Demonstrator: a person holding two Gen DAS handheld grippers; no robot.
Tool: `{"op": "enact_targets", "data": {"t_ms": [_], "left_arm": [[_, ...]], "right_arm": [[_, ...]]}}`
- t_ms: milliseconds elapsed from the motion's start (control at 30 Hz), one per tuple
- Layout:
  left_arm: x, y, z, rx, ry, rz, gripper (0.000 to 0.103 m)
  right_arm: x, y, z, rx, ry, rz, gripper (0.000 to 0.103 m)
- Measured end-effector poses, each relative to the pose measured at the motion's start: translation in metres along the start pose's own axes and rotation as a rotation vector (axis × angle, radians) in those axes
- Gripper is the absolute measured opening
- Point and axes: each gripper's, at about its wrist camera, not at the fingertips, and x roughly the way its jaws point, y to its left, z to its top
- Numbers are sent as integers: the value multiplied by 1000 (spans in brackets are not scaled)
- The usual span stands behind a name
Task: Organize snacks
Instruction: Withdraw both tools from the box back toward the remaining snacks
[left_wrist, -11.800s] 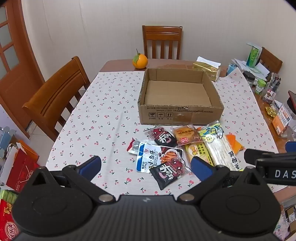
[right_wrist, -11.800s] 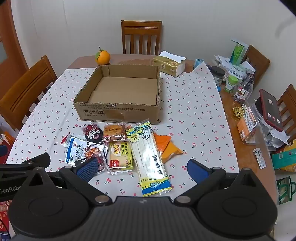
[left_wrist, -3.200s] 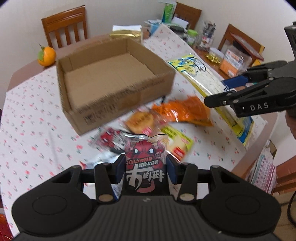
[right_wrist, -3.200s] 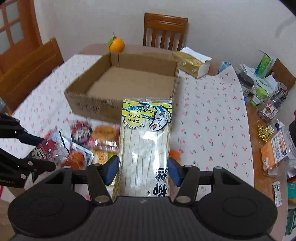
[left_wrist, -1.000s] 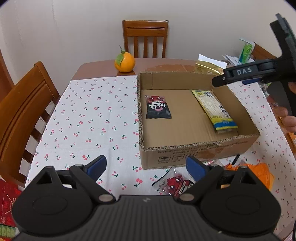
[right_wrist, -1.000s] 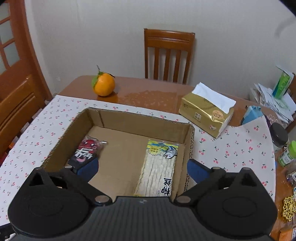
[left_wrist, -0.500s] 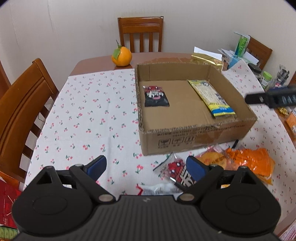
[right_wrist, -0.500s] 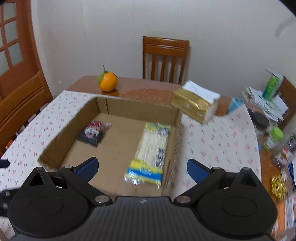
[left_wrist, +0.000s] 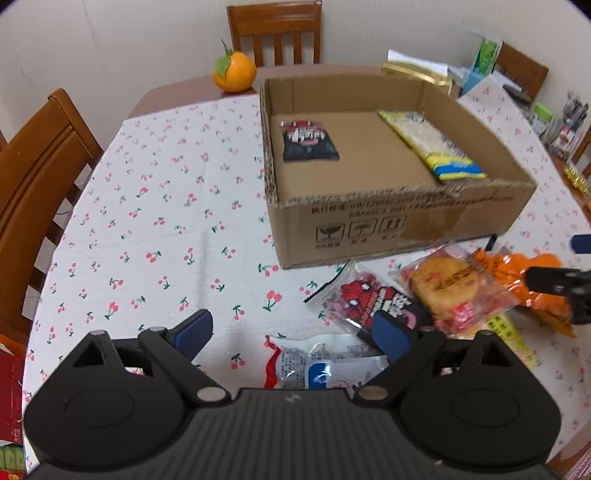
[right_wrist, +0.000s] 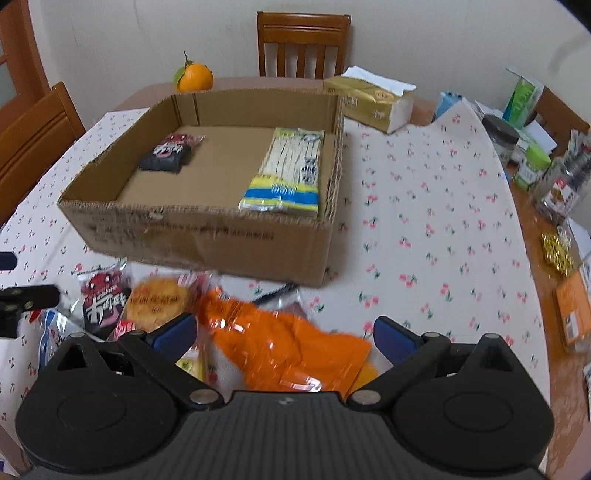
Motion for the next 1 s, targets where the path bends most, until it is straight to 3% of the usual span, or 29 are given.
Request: {"op": "enact_targets", "data": {"t_ms": [167,600,1000], "left_arm": [[16,-2,-6,32,44,10,93],[2,2,-28,99,64,-67,93],[14,-27,-6,184,16,-126,93]], "right_arm": [[-9,0,-3,10,-11,-17,103],[-34,9,-11,58,-46,-44,103],[-57,32,-24,48,-56,-114,103]]}}
